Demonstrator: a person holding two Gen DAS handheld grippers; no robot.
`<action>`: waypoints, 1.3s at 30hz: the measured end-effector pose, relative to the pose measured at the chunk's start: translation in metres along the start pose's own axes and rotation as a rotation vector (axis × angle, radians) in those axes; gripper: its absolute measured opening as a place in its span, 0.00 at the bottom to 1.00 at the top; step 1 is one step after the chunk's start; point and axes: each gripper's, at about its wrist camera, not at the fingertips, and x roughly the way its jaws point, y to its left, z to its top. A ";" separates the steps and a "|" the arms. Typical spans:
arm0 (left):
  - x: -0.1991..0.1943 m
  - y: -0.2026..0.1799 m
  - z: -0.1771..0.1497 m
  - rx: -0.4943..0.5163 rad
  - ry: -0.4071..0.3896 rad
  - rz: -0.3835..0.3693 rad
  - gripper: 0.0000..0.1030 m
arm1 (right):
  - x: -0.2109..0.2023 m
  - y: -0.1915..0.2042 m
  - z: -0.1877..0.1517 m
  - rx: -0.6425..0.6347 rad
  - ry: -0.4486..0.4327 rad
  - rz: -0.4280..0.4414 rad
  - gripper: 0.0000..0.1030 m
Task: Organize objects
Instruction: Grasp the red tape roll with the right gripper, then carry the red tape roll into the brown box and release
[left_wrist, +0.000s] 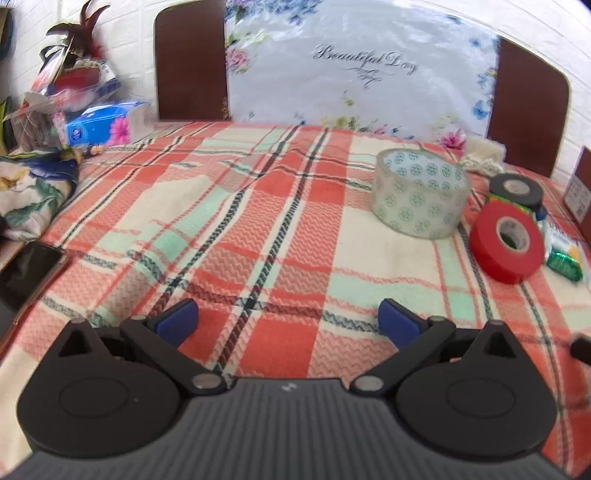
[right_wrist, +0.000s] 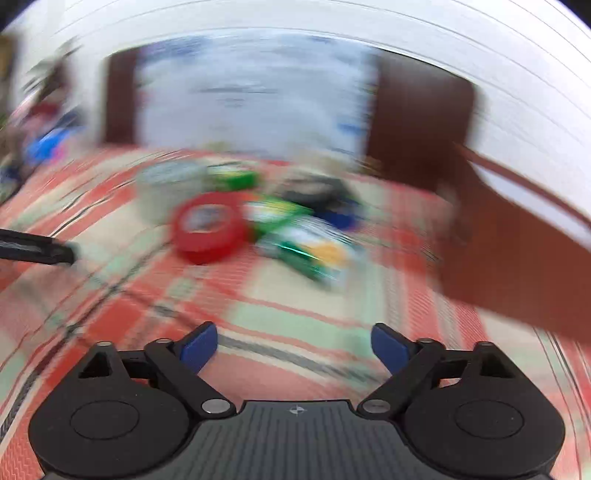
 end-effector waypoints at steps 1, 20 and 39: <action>0.000 0.005 0.003 -0.023 -0.011 -0.036 1.00 | 0.006 0.008 0.005 -0.036 -0.008 0.006 0.75; 0.003 0.016 -0.009 -0.039 -0.032 -0.073 1.00 | 0.015 0.011 0.014 -0.076 -0.011 0.087 0.68; -0.010 -0.193 0.009 0.241 0.414 -0.651 0.54 | -0.045 -0.072 -0.045 0.115 0.039 0.020 0.75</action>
